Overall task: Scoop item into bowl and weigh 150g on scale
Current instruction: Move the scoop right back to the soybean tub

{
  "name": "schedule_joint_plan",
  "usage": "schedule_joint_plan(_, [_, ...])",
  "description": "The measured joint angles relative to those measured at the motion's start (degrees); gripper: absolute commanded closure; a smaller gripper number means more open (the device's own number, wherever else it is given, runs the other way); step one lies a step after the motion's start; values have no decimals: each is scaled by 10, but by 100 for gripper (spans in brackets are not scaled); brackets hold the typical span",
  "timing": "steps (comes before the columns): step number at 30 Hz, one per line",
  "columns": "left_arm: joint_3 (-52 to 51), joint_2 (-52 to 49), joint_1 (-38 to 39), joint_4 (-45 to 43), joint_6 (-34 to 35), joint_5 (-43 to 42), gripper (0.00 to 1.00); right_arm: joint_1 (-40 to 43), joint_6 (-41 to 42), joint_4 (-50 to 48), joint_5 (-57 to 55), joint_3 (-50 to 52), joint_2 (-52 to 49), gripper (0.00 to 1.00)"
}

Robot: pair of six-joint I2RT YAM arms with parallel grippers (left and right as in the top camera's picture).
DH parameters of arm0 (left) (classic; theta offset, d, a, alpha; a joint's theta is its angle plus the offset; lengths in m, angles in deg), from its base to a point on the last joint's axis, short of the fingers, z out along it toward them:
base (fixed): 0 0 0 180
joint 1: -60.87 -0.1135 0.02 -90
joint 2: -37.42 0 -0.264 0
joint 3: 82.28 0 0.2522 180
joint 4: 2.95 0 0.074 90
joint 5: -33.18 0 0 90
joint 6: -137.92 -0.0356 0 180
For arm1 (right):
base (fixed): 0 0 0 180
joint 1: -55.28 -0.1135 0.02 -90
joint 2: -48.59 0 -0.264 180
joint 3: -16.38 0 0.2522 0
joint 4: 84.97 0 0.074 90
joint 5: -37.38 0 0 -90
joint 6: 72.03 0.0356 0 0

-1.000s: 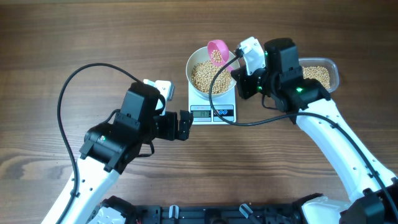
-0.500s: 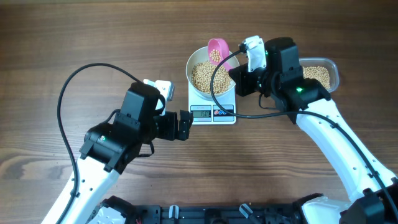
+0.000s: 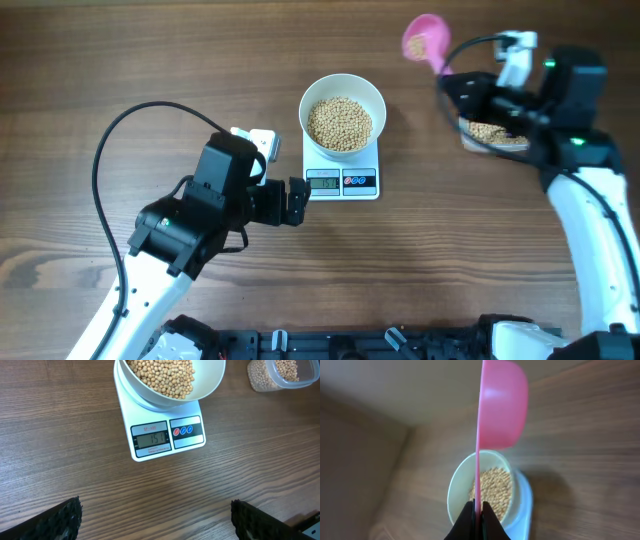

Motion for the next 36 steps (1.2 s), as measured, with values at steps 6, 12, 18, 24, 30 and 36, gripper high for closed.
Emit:
schedule_joint_plan(6, [0,0,0,0,0,0,0,148,15,127,19,-1,15,96])
schedule_joint_plan(12, [0,0,0,0,0,0,0,161,16,278,-140,-3,15,96])
schedule_joint_plan(18, [0,0,0,0,0,0,0,161,16,258,-204,-3,11,96])
schedule_joint_plan(24, [0,0,0,0,0,0,0,161,44,230,-203,-3,-71,96])
schedule_joint_plan(30, [0,0,0,0,0,0,0,161,66,193,-191,-3,-83,83])
schedule_joint_plan(36, [0,0,0,0,0,0,0,161,76,193,-173,-3,-83,47])
